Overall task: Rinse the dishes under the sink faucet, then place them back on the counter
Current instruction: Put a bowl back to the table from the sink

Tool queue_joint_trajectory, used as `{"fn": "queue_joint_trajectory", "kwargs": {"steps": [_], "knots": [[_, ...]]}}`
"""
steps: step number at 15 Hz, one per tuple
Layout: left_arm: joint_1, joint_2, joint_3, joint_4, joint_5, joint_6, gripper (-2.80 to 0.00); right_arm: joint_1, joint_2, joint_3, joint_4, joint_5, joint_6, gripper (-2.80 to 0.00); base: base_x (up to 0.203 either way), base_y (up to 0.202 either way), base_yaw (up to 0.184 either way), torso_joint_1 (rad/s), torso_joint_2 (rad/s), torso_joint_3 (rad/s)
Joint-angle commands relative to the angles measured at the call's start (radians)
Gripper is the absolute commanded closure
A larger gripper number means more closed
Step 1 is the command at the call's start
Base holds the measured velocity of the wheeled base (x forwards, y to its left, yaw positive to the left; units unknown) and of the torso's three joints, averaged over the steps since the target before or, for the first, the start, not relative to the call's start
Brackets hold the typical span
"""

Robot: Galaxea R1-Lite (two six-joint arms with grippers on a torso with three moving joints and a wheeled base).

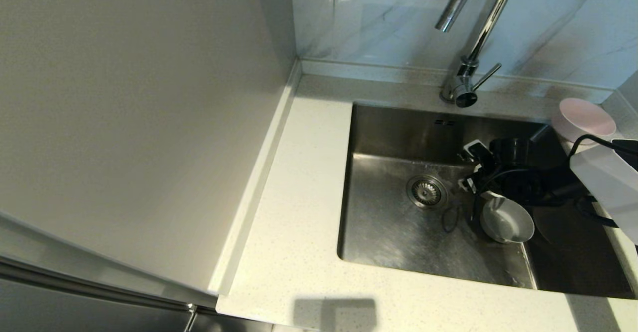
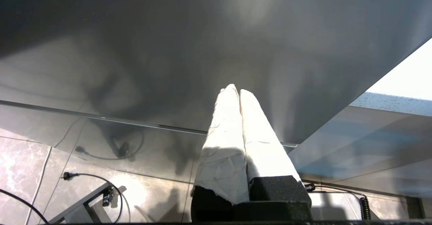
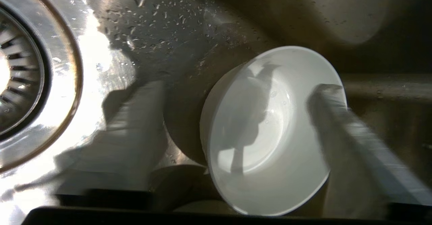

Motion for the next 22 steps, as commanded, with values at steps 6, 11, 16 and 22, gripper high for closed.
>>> {"fn": "queue_joint_trajectory", "kwargs": {"steps": [6,11,16,22], "knots": [[0.000,-0.003,0.000,0.000,0.001,-0.001,0.00,-0.013,0.041,-0.043,-0.004,-0.023,-0.011,0.00,0.000,0.000,0.000,0.000,0.00,0.000],[0.000,-0.003,0.000,0.000,0.001,-0.001,0.00,-0.015,-0.006,-0.031,-0.003,-0.022,-0.010,0.00,0.000,0.000,0.000,0.000,0.00,0.000],[0.000,-0.003,0.000,0.000,0.001,-0.001,0.00,-0.013,-0.175,0.111,-0.003,-0.017,-0.004,0.00,0.000,0.000,0.000,0.000,0.00,0.000],[0.000,-0.003,0.000,0.000,0.001,0.000,0.00,-0.008,-0.471,0.433,-0.002,0.008,-0.002,0.00,0.000,0.000,0.000,0.000,0.00,0.000]]}}
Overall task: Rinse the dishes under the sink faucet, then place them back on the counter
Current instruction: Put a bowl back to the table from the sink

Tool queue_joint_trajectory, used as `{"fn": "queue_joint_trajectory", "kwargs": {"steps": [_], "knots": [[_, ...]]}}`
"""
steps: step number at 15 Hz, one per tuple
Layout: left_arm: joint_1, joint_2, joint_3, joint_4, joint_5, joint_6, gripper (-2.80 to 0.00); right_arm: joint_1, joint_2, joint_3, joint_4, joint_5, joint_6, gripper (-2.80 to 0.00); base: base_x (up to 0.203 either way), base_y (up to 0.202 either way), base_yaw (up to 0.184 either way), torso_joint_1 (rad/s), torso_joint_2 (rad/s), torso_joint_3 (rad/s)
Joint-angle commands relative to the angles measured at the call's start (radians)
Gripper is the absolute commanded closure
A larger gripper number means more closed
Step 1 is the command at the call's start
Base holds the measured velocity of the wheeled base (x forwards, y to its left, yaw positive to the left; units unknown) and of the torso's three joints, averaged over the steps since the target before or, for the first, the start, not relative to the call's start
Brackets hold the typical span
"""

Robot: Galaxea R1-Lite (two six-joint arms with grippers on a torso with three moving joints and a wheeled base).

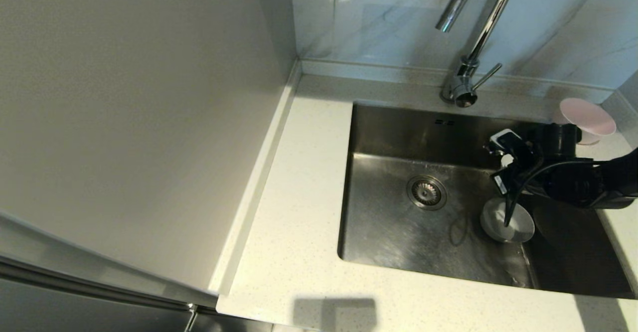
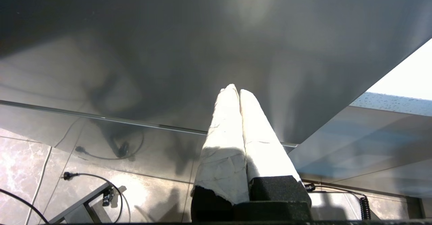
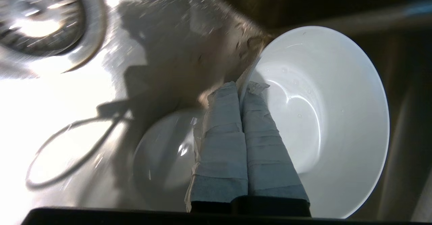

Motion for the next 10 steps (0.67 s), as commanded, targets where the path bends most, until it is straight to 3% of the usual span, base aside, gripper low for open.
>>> {"fn": "queue_joint_trajectory", "kwargs": {"steps": [1,5,10], "knots": [[0.000,-0.003,0.000,0.000,0.001,-0.001,0.00,0.004,-0.169,0.117,-0.002,0.019,-0.005,0.00,0.000,0.000,0.000,0.000,0.00,0.000],[0.000,-0.003,0.000,0.000,0.001,-0.001,0.00,0.020,-0.359,0.276,-0.003,0.046,-0.003,0.00,0.000,0.000,0.000,0.000,0.00,0.000],[0.000,-0.003,0.000,0.000,0.001,-0.001,0.00,-0.061,-0.444,0.262,-0.003,0.065,-0.003,0.00,0.000,0.000,0.000,0.000,0.00,0.000]]}}
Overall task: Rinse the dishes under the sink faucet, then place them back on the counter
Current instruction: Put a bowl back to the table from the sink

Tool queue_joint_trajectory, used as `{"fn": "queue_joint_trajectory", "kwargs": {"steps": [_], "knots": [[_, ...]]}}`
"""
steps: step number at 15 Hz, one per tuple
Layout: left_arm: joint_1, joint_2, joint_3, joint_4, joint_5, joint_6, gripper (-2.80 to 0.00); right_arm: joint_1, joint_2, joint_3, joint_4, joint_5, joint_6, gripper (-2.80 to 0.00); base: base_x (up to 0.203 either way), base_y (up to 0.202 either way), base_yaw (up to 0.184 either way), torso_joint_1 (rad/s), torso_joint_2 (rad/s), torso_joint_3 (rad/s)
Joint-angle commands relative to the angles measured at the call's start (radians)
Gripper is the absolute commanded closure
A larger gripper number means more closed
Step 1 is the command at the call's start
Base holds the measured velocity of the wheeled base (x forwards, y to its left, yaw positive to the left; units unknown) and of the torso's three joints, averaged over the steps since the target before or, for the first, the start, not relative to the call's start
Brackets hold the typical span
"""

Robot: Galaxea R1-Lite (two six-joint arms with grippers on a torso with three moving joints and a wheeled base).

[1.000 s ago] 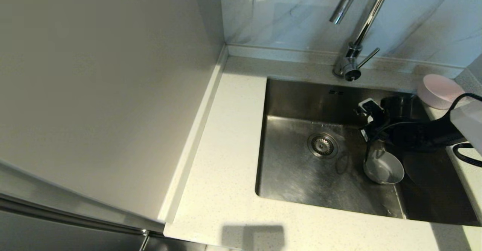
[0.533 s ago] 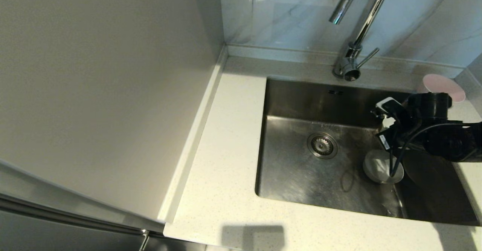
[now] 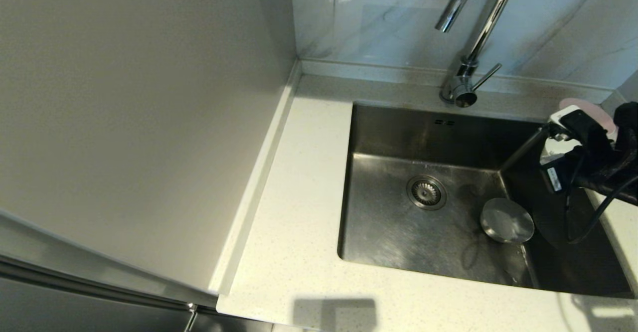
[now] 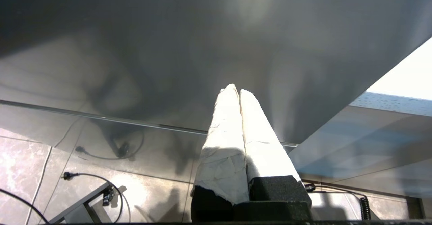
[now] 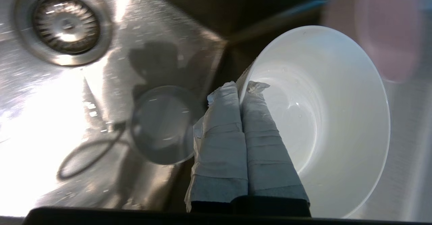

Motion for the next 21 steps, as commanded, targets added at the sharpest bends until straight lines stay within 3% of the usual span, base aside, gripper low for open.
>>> {"fn": "queue_joint_trajectory", "kwargs": {"steps": [1,13,21], "knots": [[0.000,-0.003,0.000,0.000,0.000,-0.001,0.00,-0.053,-0.035,-0.013,-0.003,0.000,-0.006,0.00,0.000,0.000,0.000,0.000,0.00,0.000],[0.000,-0.003,0.000,0.000,0.000,-0.001,0.00,-0.201,0.202,-0.206,-0.003,-0.005,-0.011,0.00,0.000,0.000,0.000,0.000,0.00,0.000],[0.000,-0.003,0.000,0.000,0.000,-0.001,0.00,-0.231,0.341,-0.392,-0.003,-0.004,-0.011,0.00,0.000,0.000,0.000,0.000,0.00,0.000]]}}
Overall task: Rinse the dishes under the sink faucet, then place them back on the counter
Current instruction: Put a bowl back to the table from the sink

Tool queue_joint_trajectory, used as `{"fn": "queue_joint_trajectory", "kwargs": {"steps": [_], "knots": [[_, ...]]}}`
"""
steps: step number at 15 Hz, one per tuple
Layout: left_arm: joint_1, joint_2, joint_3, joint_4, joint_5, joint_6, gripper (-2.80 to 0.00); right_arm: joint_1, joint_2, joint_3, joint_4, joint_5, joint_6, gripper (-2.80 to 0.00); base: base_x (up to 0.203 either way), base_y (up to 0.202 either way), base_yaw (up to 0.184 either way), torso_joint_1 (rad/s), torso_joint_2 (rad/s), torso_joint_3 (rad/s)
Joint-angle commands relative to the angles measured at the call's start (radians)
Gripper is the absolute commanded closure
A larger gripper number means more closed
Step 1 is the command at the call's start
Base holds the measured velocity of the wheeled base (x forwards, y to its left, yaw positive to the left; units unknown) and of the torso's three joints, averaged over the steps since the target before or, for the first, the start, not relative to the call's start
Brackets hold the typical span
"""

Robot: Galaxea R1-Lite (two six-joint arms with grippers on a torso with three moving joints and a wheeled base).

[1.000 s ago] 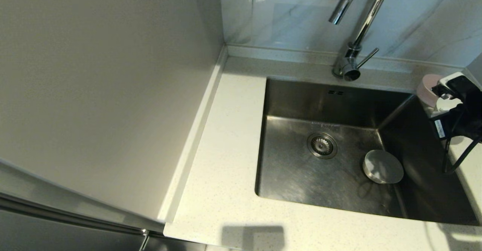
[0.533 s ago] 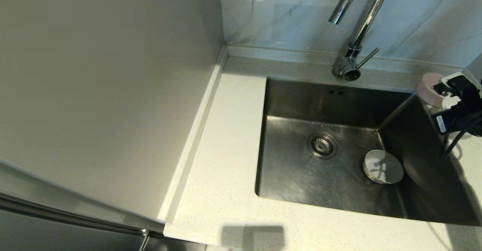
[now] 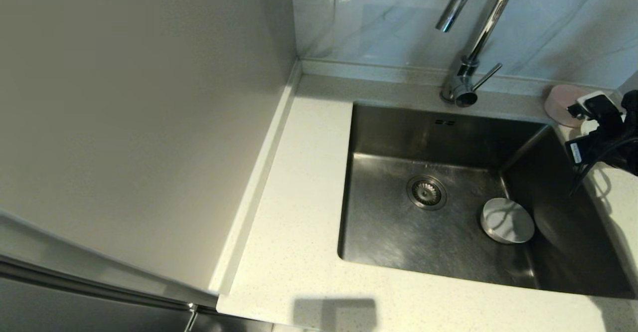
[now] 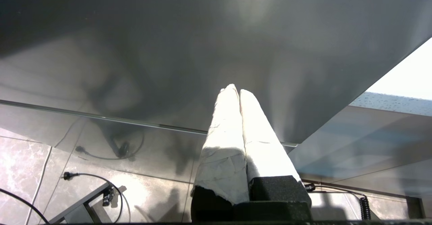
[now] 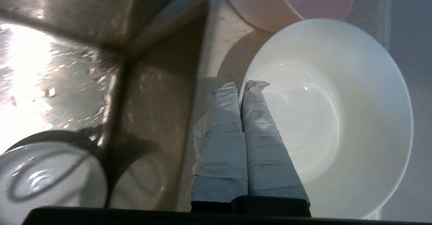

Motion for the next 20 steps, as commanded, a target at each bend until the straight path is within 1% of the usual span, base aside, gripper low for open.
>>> {"fn": "queue_joint_trajectory", "kwargs": {"steps": [1,5,6,15,16,18,19,20], "knots": [[0.000,-0.003,0.000,0.000,0.000,-0.001,0.00,-0.011,0.036,-0.017,-0.001,0.001,-0.005,0.00,0.000,0.000,0.000,0.000,0.00,0.000],[0.000,-0.003,0.000,0.000,0.000,0.000,0.00,-0.017,0.046,-0.038,-0.002,0.001,0.001,0.00,0.000,0.000,0.000,0.000,0.00,0.000],[0.000,-0.003,0.000,0.000,0.000,-0.001,0.00,-0.021,0.045,-0.050,-0.002,0.001,-0.003,-2.80,0.000,0.000,0.000,0.000,0.00,0.000],[0.000,-0.003,0.000,0.000,0.000,-0.001,0.00,-0.035,-0.029,-0.065,-0.001,0.001,0.003,-2.80,0.000,0.000,0.000,0.000,0.00,0.000],[0.000,-0.003,0.000,0.000,0.000,-0.001,0.00,-0.037,-0.045,-0.062,-0.001,0.002,0.009,-2.80,0.000,0.000,0.000,0.000,0.00,0.000],[0.000,-0.003,0.000,0.000,0.000,-0.001,0.00,-0.036,-0.098,-0.042,0.003,0.005,0.054,-2.80,0.000,0.000,0.000,0.000,0.00,0.000],[0.000,-0.003,0.000,0.000,0.000,-0.001,0.00,-0.033,-0.129,-0.025,0.012,0.016,0.064,-2.80,0.000,0.000,0.000,0.000,0.00,0.000],[0.000,-0.003,0.000,0.000,0.000,-0.001,0.00,-0.027,-0.163,0.003,0.042,0.046,0.073,-2.80,0.000,0.000,0.000,0.000,0.00,0.000]]}}
